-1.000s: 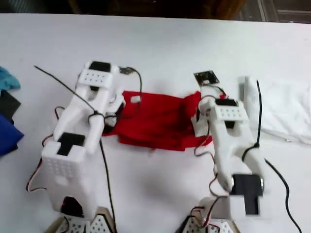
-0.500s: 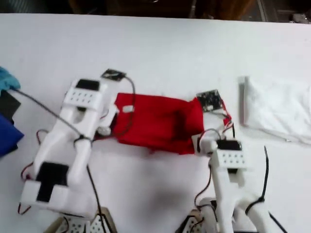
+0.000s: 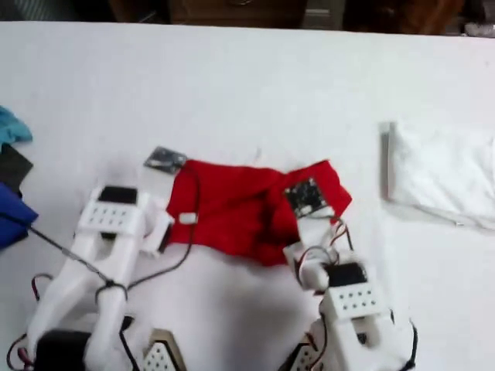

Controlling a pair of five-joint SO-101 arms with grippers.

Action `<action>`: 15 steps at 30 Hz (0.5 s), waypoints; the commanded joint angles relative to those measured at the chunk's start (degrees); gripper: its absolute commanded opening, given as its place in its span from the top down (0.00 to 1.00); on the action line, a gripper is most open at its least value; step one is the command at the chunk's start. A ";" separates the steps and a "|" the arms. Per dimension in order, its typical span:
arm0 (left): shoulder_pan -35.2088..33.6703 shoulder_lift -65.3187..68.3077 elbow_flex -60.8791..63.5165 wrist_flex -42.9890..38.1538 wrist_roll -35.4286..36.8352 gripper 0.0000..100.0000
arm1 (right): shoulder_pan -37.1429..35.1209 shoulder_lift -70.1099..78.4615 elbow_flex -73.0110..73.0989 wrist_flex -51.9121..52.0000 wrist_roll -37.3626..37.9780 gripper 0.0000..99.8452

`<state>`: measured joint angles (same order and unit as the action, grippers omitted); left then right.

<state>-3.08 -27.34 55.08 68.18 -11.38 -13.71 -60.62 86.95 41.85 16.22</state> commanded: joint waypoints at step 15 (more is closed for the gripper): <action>-4.22 -15.65 14.64 -3.25 0.44 0.98 | -7.52 -39.60 10.20 19.21 -0.53 0.98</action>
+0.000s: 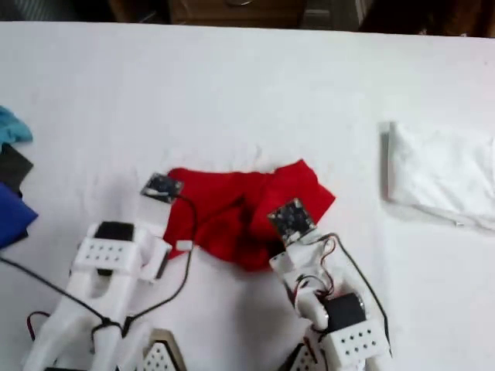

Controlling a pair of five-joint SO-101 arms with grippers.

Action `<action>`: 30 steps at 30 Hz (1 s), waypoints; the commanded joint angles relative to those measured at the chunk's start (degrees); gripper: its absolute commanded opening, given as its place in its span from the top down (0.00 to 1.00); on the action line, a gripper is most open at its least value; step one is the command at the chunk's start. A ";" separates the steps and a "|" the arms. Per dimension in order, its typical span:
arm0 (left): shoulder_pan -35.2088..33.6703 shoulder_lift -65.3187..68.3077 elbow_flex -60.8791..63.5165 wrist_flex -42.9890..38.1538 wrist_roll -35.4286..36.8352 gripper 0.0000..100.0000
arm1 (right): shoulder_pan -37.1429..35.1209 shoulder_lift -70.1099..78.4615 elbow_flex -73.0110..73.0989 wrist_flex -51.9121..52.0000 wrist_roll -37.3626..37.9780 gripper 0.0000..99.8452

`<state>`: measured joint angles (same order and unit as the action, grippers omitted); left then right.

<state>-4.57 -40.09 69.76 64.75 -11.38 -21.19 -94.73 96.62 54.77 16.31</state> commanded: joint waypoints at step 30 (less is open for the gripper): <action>-14.07 -63.91 24.84 9.76 2.73 0.98 | -0.57 -7.16 0.26 17.27 -9.93 0.98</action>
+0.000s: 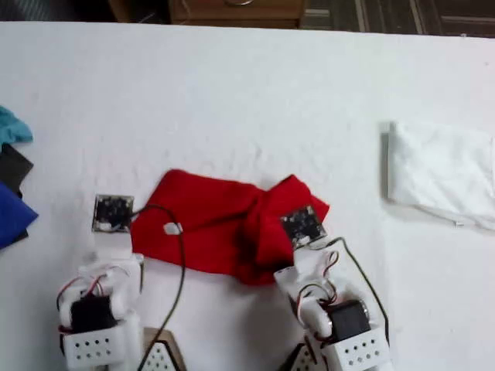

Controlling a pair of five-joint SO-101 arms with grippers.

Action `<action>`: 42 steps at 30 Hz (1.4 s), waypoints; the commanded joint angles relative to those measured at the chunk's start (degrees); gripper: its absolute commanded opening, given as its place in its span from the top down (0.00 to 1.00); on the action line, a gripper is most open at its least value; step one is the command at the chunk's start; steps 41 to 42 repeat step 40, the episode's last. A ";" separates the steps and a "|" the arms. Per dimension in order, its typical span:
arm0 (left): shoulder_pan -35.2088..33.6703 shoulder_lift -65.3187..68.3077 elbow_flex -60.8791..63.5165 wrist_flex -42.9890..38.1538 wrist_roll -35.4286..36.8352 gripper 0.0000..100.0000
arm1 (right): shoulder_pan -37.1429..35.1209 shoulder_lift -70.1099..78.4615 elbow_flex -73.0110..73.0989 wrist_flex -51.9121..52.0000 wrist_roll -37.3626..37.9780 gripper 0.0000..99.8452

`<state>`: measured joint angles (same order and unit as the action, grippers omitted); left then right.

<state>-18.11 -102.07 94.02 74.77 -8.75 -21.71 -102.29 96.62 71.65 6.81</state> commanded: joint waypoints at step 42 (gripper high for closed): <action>-0.88 -2.29 2.95 -1.14 0.44 0.98 | 0.31 0.40 0.26 0.40 -0.35 0.98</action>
